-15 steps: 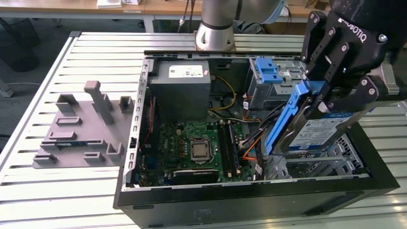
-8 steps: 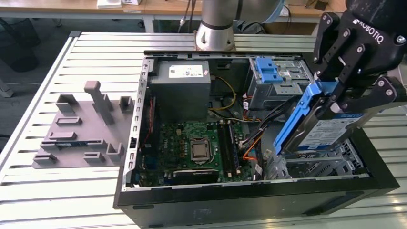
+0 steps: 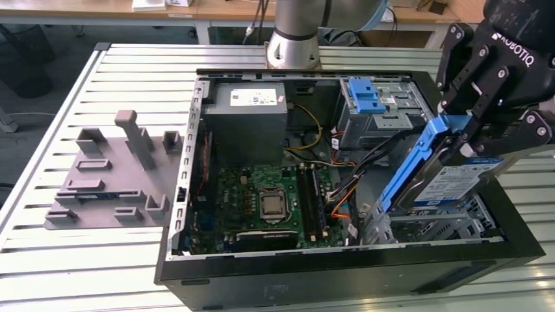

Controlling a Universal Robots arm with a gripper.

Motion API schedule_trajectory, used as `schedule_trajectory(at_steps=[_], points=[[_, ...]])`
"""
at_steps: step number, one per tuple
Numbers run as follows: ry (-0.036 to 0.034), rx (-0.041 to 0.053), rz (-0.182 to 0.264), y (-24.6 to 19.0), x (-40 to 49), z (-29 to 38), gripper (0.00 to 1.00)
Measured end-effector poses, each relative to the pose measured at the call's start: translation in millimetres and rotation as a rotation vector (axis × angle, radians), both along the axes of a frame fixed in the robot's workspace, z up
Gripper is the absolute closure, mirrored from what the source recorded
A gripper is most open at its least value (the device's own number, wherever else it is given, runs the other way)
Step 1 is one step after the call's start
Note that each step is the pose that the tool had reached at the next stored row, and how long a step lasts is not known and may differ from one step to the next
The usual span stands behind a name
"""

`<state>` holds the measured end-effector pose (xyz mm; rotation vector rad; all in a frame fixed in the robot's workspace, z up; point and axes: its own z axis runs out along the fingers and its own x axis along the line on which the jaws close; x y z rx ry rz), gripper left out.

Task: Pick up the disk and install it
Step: 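Insert the disk into the insertion slot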

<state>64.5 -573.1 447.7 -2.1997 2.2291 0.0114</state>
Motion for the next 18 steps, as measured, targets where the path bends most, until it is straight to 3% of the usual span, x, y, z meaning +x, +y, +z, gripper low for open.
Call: schedule_trajectory(at_steps=[18], points=[[0.0000,0.0002,-0.011,0.2,6.8,-7.8,0.64]])
